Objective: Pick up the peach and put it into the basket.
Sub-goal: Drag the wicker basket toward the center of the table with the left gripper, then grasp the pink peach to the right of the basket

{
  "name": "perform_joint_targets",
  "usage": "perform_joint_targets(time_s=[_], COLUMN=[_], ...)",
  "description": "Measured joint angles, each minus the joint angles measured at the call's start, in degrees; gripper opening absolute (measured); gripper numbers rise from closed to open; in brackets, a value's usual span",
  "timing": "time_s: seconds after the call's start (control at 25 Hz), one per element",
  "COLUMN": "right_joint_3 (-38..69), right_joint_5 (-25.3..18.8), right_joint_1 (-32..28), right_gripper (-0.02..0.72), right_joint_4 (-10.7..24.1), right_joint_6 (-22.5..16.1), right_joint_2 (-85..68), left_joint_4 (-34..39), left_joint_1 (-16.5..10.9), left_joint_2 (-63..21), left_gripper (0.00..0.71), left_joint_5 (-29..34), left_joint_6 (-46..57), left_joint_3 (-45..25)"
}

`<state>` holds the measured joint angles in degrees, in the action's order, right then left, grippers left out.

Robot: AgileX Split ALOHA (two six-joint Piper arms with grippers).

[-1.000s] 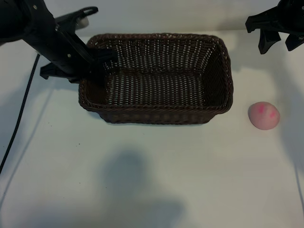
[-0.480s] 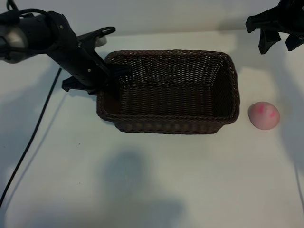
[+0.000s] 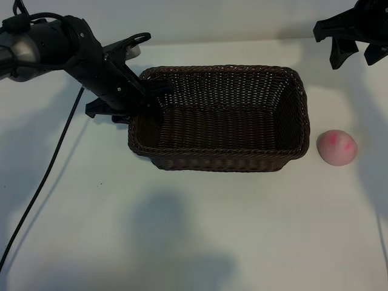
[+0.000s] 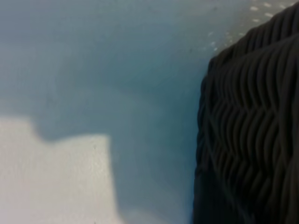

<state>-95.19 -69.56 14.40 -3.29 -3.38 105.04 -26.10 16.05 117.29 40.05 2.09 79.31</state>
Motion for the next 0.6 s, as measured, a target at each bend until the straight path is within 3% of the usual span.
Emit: perform_joint_targets(time_s=[0.12, 0.2, 0.6], right_joint_3=[0.00, 0.00, 0.00], right_joint_5=[-0.05, -0.06, -0.11], right_joint_1=[0.00, 0.00, 0.00], right_gripper=[0.542, 0.542, 0.542], right_joint_4=[0.00, 0.00, -0.61], right_joint_6=[0.00, 0.00, -1.46], right_joint_2=[0.00, 0.00, 0.00], left_joint_4=[0.46, 2.46, 14.06], left_joint_1=[0.00, 0.00, 0.00], left_joint_2=[-1.07, -2.47, -14.48], left_gripper=[0.598, 0.639, 0.648], left_joint_5=[0.76, 1.56, 6.48], left_joint_6=[0.60, 1.22, 5.43], left_joint_3=[0.00, 0.00, 0.06])
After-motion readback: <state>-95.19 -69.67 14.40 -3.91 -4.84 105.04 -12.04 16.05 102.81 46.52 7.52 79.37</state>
